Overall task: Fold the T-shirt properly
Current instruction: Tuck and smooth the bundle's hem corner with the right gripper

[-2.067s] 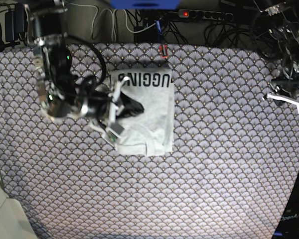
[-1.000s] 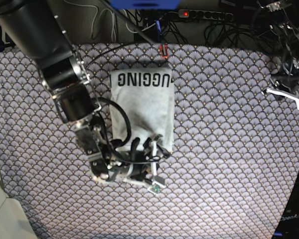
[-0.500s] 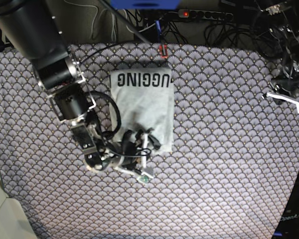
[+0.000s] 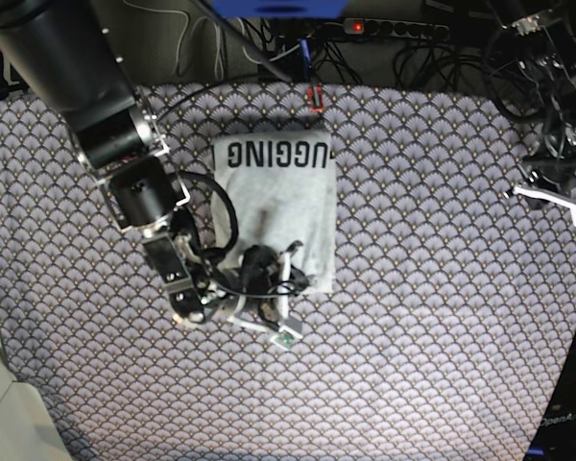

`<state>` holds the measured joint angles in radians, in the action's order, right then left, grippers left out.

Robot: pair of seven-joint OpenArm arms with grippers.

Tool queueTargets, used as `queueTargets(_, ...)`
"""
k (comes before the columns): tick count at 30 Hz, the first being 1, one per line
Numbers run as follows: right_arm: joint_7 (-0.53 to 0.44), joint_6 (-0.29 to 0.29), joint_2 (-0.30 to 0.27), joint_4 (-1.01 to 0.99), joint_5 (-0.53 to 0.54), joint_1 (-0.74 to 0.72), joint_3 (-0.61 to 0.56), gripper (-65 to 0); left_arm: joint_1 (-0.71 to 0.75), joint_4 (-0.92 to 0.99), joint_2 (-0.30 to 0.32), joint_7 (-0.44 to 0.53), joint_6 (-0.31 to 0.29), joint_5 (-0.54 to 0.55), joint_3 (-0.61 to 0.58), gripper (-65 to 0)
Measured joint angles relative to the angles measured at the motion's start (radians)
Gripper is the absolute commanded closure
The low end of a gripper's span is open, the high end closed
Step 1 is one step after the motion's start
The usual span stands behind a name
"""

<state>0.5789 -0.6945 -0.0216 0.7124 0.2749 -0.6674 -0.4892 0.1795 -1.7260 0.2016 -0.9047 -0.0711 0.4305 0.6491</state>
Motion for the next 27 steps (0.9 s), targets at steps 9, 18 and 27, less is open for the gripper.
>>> queueTargets(9,0.003,0.000,0.048,0.000,-0.005,-0.006,0.000,0.0,0.004,0.000,0.003,-0.001,0.000,-0.001,0.002,-0.3)
queueTargets(18,0.003,0.000,0.074,0.000,-0.005,-0.011,0.005,0.0,0.004,0.000,0.000,0.000,0.000,0.000,0.004,-0.3)
queueTargets(27,-0.042,0.000,0.069,0.000,-0.006,-0.005,0.001,-9.8,0.006,0.000,0.000,0.000,0.000,0.000,0.004,-0.3)
